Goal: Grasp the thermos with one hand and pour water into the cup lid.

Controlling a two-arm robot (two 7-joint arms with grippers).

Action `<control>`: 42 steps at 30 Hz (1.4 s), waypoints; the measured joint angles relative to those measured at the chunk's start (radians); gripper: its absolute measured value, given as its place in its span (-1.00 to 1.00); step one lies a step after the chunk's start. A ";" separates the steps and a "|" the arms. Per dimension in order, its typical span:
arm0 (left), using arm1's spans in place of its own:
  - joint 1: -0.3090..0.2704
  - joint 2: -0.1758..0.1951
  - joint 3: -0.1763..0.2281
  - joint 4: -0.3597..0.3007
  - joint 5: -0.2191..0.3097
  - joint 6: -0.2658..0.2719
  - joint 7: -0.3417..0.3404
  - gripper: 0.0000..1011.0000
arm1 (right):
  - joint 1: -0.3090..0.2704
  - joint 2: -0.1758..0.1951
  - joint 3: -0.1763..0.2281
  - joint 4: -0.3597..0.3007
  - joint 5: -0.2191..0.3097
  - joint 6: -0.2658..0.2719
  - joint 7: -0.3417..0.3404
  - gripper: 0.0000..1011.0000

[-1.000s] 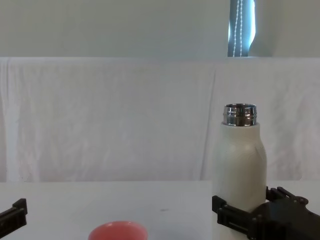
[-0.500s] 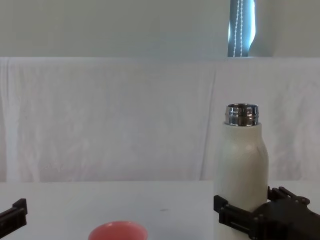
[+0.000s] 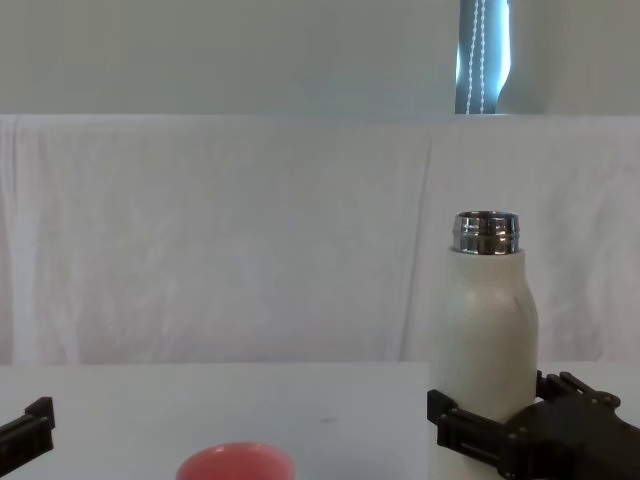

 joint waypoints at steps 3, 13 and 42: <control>0.000 0.000 0.000 0.000 0.000 0.000 0.000 0.98 | 0.000 0.000 0.000 0.000 0.000 0.000 0.000 0.98; 0.000 0.000 0.000 0.000 0.000 0.000 0.000 0.98 | -0.012 0.002 0.004 -0.009 0.006 0.002 0.000 0.98; 0.000 0.000 0.000 0.000 0.000 0.000 0.000 0.98 | -0.062 0.028 0.014 -0.069 0.021 0.026 -0.004 0.98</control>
